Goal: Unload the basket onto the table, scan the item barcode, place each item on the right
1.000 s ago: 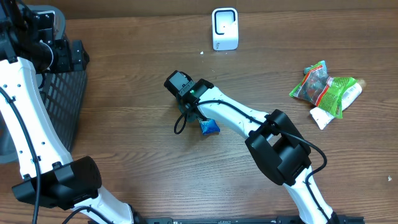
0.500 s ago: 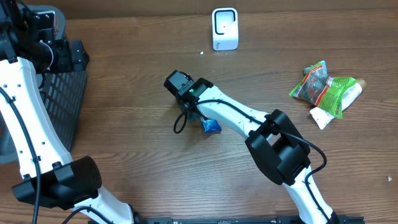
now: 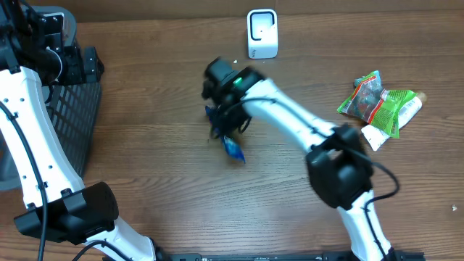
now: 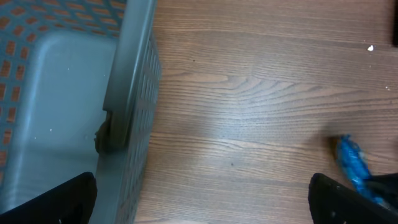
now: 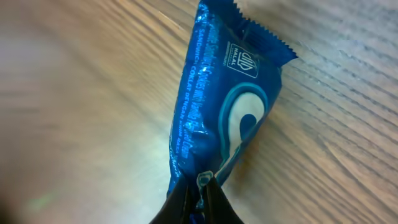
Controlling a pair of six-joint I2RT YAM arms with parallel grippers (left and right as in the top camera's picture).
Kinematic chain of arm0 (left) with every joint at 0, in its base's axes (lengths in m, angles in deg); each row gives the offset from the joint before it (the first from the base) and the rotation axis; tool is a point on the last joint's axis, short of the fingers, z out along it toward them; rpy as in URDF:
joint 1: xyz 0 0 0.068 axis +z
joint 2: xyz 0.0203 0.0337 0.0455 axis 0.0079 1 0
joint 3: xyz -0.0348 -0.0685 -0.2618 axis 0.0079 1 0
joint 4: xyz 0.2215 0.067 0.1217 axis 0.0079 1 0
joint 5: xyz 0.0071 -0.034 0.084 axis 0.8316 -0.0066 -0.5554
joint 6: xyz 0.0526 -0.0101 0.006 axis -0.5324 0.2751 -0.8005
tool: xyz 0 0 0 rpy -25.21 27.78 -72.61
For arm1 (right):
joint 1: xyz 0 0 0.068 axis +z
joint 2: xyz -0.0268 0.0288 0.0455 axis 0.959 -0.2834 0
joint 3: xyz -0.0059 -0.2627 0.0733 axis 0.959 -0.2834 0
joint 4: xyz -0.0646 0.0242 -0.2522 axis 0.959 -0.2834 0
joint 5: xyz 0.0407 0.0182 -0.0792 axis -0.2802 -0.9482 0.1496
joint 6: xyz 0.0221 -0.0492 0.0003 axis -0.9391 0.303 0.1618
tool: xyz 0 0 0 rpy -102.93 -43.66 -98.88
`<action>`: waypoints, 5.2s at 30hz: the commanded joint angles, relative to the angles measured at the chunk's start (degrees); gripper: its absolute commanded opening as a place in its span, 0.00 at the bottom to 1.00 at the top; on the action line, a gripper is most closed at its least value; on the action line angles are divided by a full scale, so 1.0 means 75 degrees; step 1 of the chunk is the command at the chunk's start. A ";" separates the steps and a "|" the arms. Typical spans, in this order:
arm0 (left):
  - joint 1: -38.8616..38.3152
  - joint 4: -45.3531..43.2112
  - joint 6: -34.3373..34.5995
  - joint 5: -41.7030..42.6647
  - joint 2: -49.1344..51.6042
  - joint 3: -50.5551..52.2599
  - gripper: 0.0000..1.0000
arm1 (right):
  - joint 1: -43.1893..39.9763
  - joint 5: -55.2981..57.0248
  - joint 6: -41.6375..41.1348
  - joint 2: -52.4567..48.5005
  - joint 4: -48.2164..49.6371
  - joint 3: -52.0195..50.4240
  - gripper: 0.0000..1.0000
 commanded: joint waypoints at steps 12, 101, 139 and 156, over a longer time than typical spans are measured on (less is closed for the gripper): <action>-0.0055 0.0003 -0.0163 0.0076 -0.0140 -0.0017 1.00 | -0.1961 -0.4473 0.1110 -0.0198 0.0140 -0.0880 0.04; -0.0058 0.0003 -0.0163 0.0076 -0.0140 -0.0017 1.00 | -0.1620 0.1577 0.1475 -0.0787 0.1195 0.0766 0.57; -0.0058 0.0003 -0.0163 0.0058 -0.0140 -0.0017 1.00 | -0.1786 -0.4975 0.0557 -0.1058 -0.0740 0.0699 0.04; -0.0052 0.0003 -0.0163 0.0058 -0.0131 -0.0017 1.00 | -0.1763 -0.1699 -0.0079 -0.1105 0.0985 -0.0530 0.46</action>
